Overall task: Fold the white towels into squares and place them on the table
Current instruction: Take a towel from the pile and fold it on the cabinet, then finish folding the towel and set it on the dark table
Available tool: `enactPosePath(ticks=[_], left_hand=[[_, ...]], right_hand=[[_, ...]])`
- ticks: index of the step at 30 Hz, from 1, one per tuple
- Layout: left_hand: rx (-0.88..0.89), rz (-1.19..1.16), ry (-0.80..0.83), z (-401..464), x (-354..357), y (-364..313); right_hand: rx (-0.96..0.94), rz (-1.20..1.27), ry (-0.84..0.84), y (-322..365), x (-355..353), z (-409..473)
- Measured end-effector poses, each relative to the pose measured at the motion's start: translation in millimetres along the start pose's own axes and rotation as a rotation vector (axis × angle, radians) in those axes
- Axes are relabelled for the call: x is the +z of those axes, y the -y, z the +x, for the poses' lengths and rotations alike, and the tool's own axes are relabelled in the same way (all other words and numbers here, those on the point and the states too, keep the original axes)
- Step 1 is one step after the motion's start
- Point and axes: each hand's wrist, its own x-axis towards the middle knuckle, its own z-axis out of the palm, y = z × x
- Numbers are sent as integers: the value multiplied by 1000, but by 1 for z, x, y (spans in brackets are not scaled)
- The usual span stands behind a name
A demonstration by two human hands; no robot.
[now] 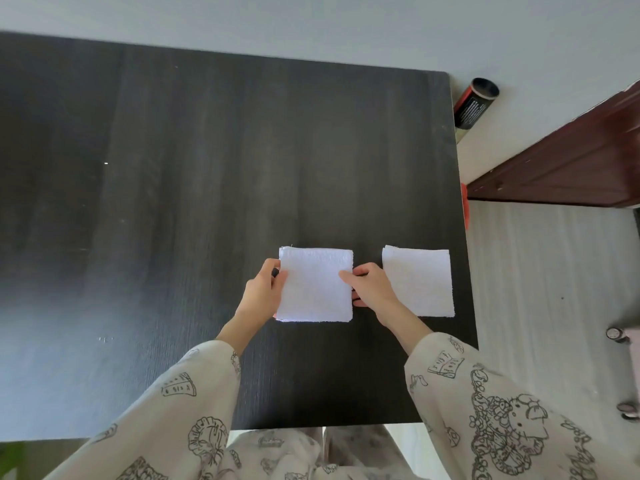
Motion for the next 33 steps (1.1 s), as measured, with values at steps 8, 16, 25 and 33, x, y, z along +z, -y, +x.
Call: enactPosePath(ticks=[8,16,25,33], left_hand=[[22,1,-8,-5,-1,-2],[-44,130,-47,-19,-14,1],[370,264,-145,-104,42,-57],[720,447,269,-216,225,-141]], right_hand=[[-2,-120,12,-9,2,-5],[-16,-55,-68,-16,-5,-19],[-45,252,-180,-103,-94,-112],[-84,653,-448,-293,-208,-247]])
